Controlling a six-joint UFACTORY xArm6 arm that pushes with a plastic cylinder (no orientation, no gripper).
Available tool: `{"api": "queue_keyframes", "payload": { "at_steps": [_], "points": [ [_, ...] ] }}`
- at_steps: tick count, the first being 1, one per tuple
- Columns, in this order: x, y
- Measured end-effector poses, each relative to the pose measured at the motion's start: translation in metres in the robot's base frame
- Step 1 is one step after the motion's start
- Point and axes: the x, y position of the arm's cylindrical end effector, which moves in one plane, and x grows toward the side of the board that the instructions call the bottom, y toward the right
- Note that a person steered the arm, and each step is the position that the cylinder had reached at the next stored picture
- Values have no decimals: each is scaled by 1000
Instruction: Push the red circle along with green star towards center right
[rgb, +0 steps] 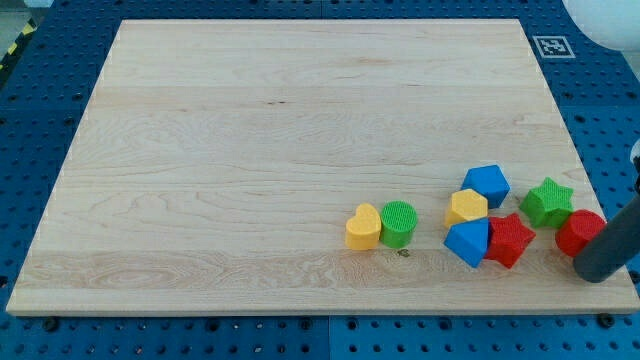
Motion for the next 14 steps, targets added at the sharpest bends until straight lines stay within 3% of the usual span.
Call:
{"api": "queue_keyframes", "payload": {
  "at_steps": [3, 11, 13, 14],
  "points": [
    [7, 32],
    [-62, -39],
    [-16, 18],
    [-31, 42]
  ]
}}
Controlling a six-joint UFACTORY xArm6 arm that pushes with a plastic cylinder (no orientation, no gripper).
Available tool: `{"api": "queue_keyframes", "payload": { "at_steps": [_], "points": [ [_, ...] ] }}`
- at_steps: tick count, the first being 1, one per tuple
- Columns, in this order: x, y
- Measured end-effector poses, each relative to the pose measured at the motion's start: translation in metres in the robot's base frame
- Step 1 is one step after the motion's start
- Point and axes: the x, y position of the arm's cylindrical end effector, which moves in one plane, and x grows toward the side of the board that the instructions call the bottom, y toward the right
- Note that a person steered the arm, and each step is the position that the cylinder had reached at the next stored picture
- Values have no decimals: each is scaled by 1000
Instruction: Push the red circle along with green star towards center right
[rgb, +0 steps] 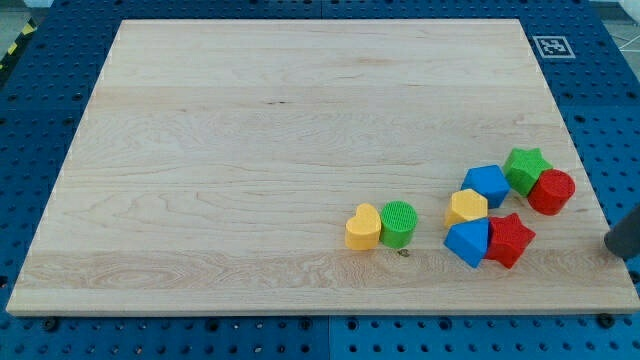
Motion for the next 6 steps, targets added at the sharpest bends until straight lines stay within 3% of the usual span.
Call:
{"api": "queue_keyframes", "payload": {
  "at_steps": [3, 6],
  "points": [
    [-61, -39],
    [-76, -84]
  ]
}}
